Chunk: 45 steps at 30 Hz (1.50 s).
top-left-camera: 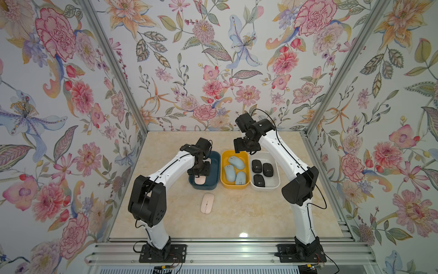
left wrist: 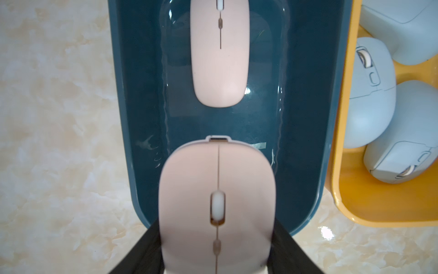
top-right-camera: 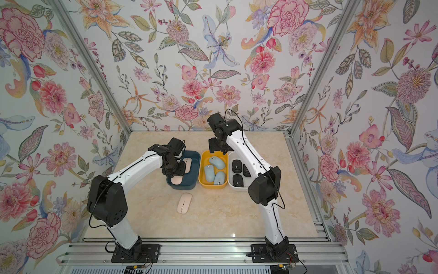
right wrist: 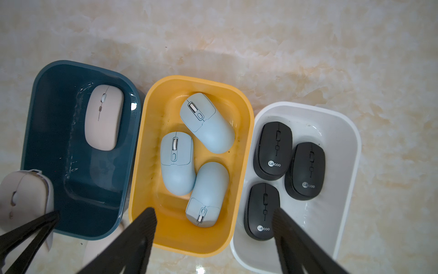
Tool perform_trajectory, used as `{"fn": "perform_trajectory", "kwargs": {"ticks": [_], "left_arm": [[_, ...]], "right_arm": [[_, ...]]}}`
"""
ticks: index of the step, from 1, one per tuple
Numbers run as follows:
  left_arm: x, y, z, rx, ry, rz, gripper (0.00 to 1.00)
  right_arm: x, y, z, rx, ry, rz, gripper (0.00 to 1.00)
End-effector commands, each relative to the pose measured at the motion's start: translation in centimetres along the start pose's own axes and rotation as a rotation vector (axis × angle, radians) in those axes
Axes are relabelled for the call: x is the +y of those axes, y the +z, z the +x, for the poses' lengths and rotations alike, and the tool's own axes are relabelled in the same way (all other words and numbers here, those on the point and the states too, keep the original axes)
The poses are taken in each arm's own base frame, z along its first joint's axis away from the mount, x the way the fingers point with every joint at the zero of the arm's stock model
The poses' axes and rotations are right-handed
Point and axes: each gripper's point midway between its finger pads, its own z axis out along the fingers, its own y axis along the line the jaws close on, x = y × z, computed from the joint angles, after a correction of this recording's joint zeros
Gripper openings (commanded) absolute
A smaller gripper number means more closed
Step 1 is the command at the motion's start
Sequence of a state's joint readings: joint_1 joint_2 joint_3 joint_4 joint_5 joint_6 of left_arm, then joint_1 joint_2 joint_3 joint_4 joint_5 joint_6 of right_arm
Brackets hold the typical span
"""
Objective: Place the mice by color into the storage box
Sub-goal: Place the mouse in the storage box.
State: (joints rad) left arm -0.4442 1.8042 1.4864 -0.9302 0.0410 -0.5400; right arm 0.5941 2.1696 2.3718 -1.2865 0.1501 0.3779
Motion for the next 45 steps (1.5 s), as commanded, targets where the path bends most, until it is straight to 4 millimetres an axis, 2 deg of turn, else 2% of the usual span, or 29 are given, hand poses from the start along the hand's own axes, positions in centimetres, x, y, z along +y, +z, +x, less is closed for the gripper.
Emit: {"fn": "perform_trajectory", "kwargs": {"ticks": [1, 14, 23, 32, 39, 45], "left_arm": [[0.5, 0.5, -1.9, -0.006, 0.036, -0.026, 0.59], [-2.0, 5.6, -6.3, 0.032, 0.051, 0.022, 0.6], [-2.7, 8.2, -7.1, 0.058, 0.069, 0.033, 0.61], [-2.6, 10.0, -7.5, 0.074, 0.085, 0.015, 0.64], [-2.7, 10.1, -7.6, 0.075, 0.079, 0.02, 0.7], [-2.8, 8.8, -8.1, 0.048, 0.075, 0.026, 0.73]], "right_arm": [[-0.9, -0.9, -0.3, -0.023, 0.001, 0.019, 0.8], [-1.7, -1.2, -0.4, -0.024, 0.013, 0.031, 0.8], [-2.3, -1.5, -0.3, -0.022, 0.022, 0.045, 0.8], [-2.4, -2.0, -0.2, -0.025, 0.033, 0.043, 0.8], [-2.4, -2.1, -0.2, -0.028, 0.032, 0.041, 0.81], [-2.2, -2.1, -0.3, -0.032, 0.033, 0.031, 0.81]]}}
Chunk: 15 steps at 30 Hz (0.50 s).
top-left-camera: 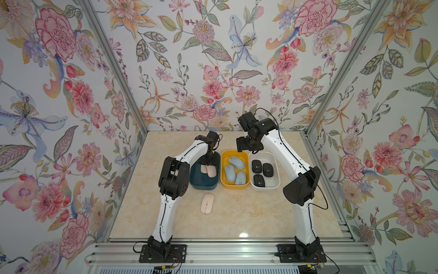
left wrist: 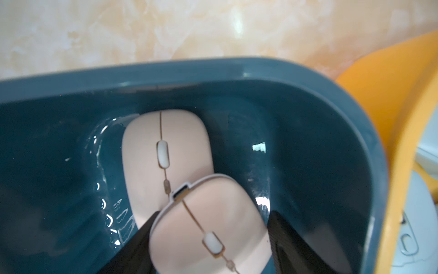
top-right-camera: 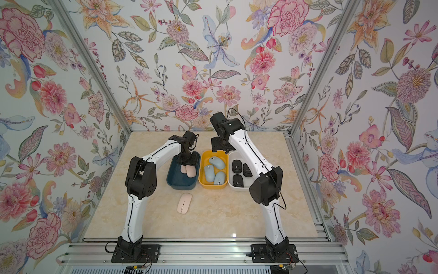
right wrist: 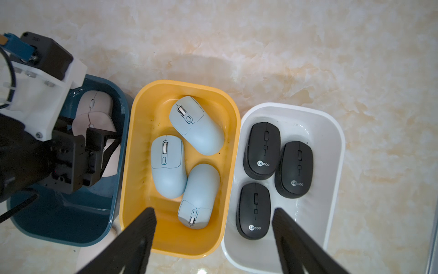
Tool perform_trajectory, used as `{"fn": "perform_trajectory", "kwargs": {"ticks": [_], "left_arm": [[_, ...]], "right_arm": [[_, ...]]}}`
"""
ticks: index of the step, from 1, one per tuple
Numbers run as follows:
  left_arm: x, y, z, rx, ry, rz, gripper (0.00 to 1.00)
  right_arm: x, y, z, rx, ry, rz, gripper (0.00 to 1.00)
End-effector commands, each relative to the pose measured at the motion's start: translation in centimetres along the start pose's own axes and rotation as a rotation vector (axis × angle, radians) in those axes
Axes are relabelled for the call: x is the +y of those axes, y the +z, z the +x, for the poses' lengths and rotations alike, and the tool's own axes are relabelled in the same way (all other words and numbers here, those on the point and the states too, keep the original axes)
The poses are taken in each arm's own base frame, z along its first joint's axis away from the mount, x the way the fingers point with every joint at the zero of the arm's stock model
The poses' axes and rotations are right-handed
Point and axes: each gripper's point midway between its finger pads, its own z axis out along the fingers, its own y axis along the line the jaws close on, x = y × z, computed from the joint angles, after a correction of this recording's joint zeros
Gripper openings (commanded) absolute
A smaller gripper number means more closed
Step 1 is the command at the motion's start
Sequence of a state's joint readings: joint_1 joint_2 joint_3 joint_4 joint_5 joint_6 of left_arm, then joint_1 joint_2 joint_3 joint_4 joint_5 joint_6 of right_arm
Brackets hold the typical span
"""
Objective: Place the mice by color into the storage box
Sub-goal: Place the mouse in the storage box.
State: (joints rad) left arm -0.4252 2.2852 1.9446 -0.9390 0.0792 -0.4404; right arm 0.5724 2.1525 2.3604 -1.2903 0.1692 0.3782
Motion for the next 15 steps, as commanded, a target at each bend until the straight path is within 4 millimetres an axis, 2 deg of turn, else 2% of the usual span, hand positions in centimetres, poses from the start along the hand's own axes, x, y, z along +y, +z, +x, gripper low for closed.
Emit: {"fn": "perform_trajectory", "kwargs": {"ticks": [1, 9, 12, 15], "left_arm": [[0.4, -0.5, -0.3, -0.001, -0.007, 0.006, 0.73], [0.6, -4.4, -0.6, -0.057, -0.001, -0.003, 0.78], [0.7, -6.8, -0.6, -0.092, -0.003, -0.005, 0.82], [0.9, -9.2, -0.4, -0.122, -0.001, -0.012, 0.94]], "right_arm": [[-0.8, -1.6, -0.1, -0.022, 0.012, 0.004, 0.81], [-0.5, -1.3, -0.1, -0.017, 0.005, -0.005, 0.81], [-0.4, -1.4, -0.3, -0.025, 0.008, -0.008, 0.81], [-0.3, -1.3, -0.4, -0.031, 0.009, -0.012, 0.81]]}}
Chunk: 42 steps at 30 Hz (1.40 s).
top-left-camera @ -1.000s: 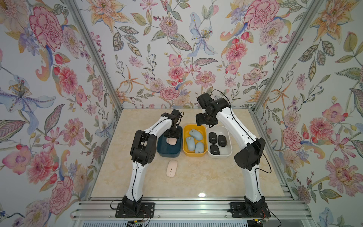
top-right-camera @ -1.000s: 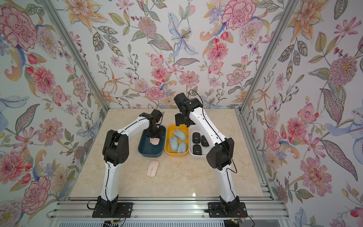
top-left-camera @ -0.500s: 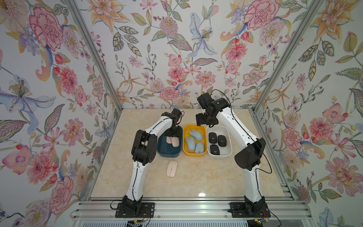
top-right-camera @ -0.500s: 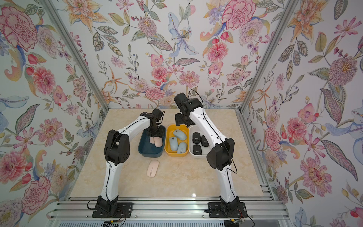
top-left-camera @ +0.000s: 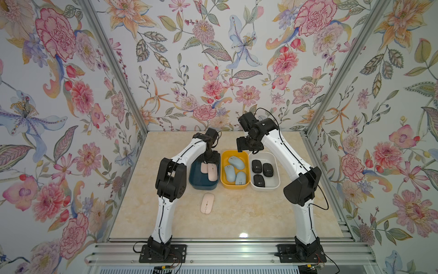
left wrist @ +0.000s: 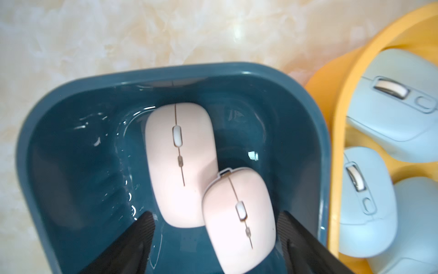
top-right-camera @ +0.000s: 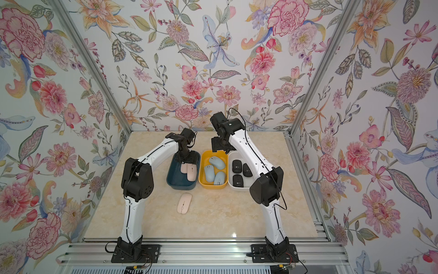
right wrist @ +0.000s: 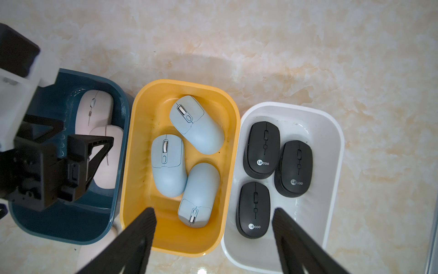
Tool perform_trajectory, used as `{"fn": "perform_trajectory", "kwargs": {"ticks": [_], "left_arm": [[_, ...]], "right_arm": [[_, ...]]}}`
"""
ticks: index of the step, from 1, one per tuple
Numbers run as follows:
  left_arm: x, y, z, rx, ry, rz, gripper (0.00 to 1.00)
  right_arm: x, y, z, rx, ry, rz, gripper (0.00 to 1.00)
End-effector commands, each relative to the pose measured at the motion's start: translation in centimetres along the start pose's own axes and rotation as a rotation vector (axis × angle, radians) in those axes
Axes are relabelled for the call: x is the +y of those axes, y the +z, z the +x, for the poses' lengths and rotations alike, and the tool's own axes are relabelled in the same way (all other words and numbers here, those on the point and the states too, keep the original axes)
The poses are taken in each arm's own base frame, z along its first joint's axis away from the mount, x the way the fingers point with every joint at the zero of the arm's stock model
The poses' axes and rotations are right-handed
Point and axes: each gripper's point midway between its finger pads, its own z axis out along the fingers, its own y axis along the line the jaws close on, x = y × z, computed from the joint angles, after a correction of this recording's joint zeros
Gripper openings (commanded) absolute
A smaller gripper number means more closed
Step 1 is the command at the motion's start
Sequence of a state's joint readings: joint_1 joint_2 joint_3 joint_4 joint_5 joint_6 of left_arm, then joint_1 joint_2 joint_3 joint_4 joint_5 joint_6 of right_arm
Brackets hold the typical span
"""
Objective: Place the mice by color into the storage box
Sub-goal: Place the mouse in the storage box, then pick up the mouse from the center of the board.
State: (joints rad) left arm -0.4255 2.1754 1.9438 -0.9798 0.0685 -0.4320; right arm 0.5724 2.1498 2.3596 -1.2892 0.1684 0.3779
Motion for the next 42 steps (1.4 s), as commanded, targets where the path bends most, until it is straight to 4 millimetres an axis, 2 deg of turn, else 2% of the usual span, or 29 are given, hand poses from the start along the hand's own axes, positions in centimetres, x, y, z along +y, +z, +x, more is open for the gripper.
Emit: {"fn": "perform_trajectory", "kwargs": {"ticks": [1, 7, 10, 15, 22, 27, 31, 42], "left_arm": [[0.8, -5.1, -0.1, -0.062, -0.006, -0.023, 0.94], [1.4, -8.6, 2.3, -0.081, -0.004, -0.035, 0.93], [1.4, -10.2, 5.1, -0.076, -0.006, -0.029, 0.92], [0.5, -11.7, 11.1, -0.045, -0.001, 0.006, 0.87], [0.0, -12.4, 19.8, -0.006, -0.035, 0.05, 0.82], [0.2, -10.8, 24.1, 0.035, -0.1, 0.067, 0.81], [-0.3, -9.9, 25.0, 0.024, -0.116, 0.08, 0.82], [-3.0, -5.6, 25.1, 0.06, -0.081, 0.048, 0.85]], "right_arm": [[-0.3, -1.2, -0.4, -0.029, 0.008, -0.011, 0.81], [-0.2, -0.9, -0.3, -0.024, 0.0, -0.009, 0.81], [-0.1, -1.0, -0.3, -0.025, -0.005, -0.009, 0.81], [0.3, -0.8, 0.1, -0.014, -0.01, -0.002, 0.81], [1.7, -0.5, 0.8, -0.004, -0.035, 0.0, 0.81], [2.3, -0.1, 0.8, 0.005, -0.062, -0.02, 0.81], [2.4, 0.0, 0.9, 0.019, -0.091, -0.02, 0.81], [1.0, -0.1, 0.9, 0.032, -0.114, -0.019, 0.81]]}}
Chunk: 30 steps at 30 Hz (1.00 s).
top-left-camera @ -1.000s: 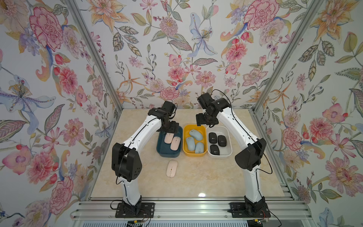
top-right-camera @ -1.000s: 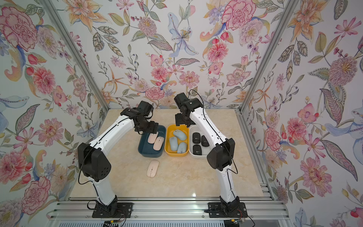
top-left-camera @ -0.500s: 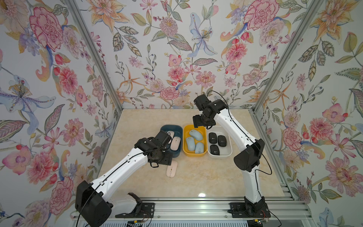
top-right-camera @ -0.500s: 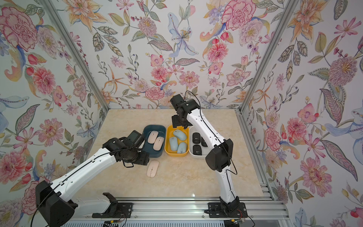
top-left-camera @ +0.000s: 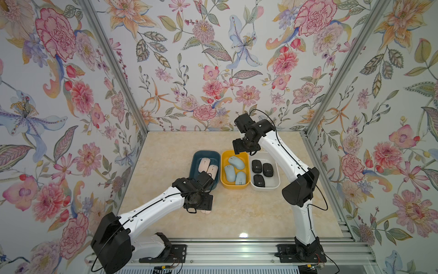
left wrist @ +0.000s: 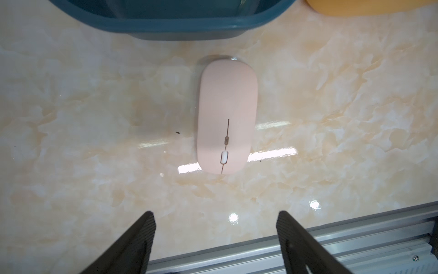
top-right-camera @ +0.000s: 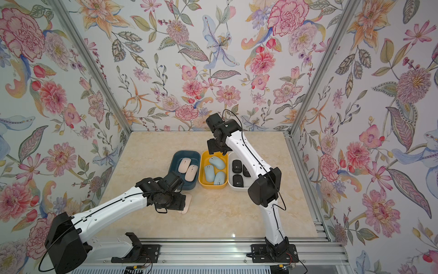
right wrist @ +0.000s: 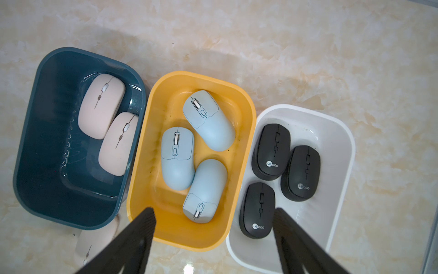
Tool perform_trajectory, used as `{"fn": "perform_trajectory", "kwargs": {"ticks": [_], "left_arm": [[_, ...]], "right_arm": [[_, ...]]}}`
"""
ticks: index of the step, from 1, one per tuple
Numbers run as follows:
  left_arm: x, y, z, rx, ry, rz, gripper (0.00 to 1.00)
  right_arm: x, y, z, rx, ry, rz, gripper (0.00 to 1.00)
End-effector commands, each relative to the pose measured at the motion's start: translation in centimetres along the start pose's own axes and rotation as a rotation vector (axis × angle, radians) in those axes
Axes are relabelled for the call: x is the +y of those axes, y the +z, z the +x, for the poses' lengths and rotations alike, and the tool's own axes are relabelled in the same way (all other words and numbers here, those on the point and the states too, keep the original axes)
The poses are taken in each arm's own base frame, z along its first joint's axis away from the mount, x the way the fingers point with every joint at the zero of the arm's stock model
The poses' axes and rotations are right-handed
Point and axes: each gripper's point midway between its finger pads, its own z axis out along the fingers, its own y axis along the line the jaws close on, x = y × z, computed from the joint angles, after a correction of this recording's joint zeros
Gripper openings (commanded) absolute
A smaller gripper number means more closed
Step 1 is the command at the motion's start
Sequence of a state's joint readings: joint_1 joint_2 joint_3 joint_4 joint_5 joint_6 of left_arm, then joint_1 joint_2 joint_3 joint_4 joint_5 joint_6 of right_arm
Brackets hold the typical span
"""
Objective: Place the mice by color into the storage box
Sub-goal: Pick up the mouse from the center of the board.
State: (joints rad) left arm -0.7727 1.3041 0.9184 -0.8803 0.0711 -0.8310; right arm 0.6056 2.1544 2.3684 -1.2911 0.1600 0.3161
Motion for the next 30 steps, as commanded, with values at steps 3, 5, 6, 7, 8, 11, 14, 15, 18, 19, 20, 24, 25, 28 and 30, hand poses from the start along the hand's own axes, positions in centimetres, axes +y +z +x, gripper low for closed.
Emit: {"fn": "perform_trajectory", "kwargs": {"ticks": [3, 5, 6, 7, 8, 11, 14, 15, 18, 19, 20, 24, 25, 28, 30], "left_arm": [[-0.5, 2.4, -0.4, -0.011, -0.015, -0.043, 0.86], [-0.5, 3.0, -0.7, -0.01, -0.009, -0.065, 0.86], [-0.5, 3.2, -0.8, -0.007, -0.005, -0.072, 0.87], [-0.5, 3.5, -0.9, -0.003, 0.002, -0.08, 0.87], [-0.5, 3.9, -0.9, 0.001, 0.008, -0.085, 0.87], [-0.8, 4.9, -1.0, 0.018, 0.015, -0.087, 0.87], [-0.9, 5.8, -1.0, 0.024, 0.019, -0.09, 0.88], [-1.0, 5.8, -1.1, 0.021, 0.021, -0.089, 0.88], [-1.0, 6.2, -1.3, 0.027, 0.031, -0.098, 0.88], [-1.0, 6.4, -1.3, 0.03, 0.034, -0.1, 0.88], [-1.0, 6.6, -1.2, 0.036, 0.037, -0.104, 0.88], [-0.8, 7.2, -1.1, 0.045, 0.048, -0.117, 0.88], [-0.7, 7.3, -1.1, 0.045, 0.052, -0.12, 0.88], [-0.7, 7.8, -1.1, 0.049, 0.061, -0.122, 0.88], [-0.7, 8.0, -1.1, 0.052, 0.066, -0.119, 0.89]], "right_arm": [[-1.1, 0.1, 0.4, 0.034, -0.019, -0.004, 0.81], [-1.4, 0.1, 0.4, 0.037, -0.01, -0.011, 0.82], [-1.5, 0.1, 0.4, 0.036, -0.006, -0.016, 0.82], [-1.7, 0.1, 0.3, 0.037, -0.001, -0.017, 0.82], [-1.8, 0.0, 0.3, 0.036, 0.004, -0.02, 0.81], [-1.9, -0.1, 0.3, 0.033, 0.006, -0.021, 0.82], [-2.0, -0.3, 0.3, 0.03, 0.008, -0.018, 0.82], [-2.1, -0.3, 0.4, 0.031, 0.007, -0.016, 0.82], [-2.3, -0.4, 0.5, 0.032, 0.009, -0.013, 0.82], [-2.3, -0.4, 0.6, 0.033, 0.01, -0.012, 0.82], [-2.4, -0.3, 0.7, 0.034, 0.009, -0.011, 0.81], [-2.5, -0.3, 0.9, 0.041, 0.009, -0.007, 0.82], [-2.5, -0.4, 0.9, 0.038, 0.009, -0.007, 0.82], [-2.7, -0.5, 0.9, 0.036, 0.011, -0.002, 0.82], [-2.7, -0.5, 0.9, 0.037, 0.01, 0.0, 0.82]]}}
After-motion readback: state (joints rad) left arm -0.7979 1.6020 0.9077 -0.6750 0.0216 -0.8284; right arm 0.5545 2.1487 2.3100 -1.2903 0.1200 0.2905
